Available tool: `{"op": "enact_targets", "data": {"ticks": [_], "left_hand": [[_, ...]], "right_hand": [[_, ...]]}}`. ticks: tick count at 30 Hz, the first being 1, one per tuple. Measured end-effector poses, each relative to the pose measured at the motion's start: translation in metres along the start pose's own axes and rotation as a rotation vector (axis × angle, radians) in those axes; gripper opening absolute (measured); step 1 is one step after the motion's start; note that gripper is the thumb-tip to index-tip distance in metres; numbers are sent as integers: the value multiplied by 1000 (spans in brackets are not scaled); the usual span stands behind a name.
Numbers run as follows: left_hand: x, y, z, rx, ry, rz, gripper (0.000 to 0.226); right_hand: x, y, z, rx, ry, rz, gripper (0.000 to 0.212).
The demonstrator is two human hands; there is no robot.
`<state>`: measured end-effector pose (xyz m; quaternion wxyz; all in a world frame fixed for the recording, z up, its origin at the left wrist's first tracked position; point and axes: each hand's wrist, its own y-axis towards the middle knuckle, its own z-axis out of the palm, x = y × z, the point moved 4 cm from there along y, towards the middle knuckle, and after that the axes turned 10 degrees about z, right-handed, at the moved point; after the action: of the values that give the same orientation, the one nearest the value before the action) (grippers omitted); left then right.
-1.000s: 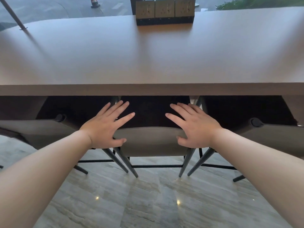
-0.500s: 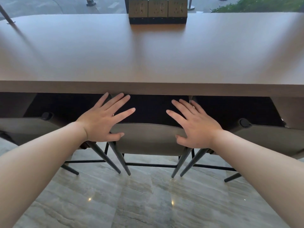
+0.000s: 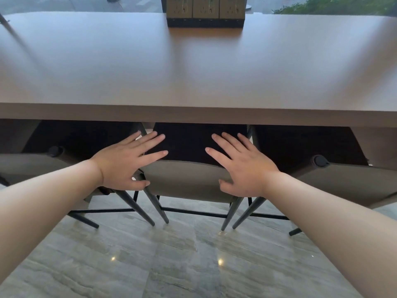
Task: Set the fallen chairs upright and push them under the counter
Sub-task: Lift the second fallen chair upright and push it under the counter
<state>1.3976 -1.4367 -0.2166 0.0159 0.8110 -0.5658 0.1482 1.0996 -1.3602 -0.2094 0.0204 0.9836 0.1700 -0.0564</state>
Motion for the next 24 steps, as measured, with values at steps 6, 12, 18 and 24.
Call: {"op": "enact_targets", "data": {"ticks": [6,12,18,24], "left_hand": [[-15,-11,-4,-16,0,-47,95],[-19,-13,-5,-22,-28,-91,96],[-20,-13,-5,-27,-40,-125,100],[-18,-11,-3,-35,-41,-117,99]], "right_hand": [[14,-13,-3,-90,-52,14,76],[11,-9,-3,-97,-87,3,75],[4,-1,-3,-74,-107,3,77],[2,5,0,-61,-96,1,77]]}}
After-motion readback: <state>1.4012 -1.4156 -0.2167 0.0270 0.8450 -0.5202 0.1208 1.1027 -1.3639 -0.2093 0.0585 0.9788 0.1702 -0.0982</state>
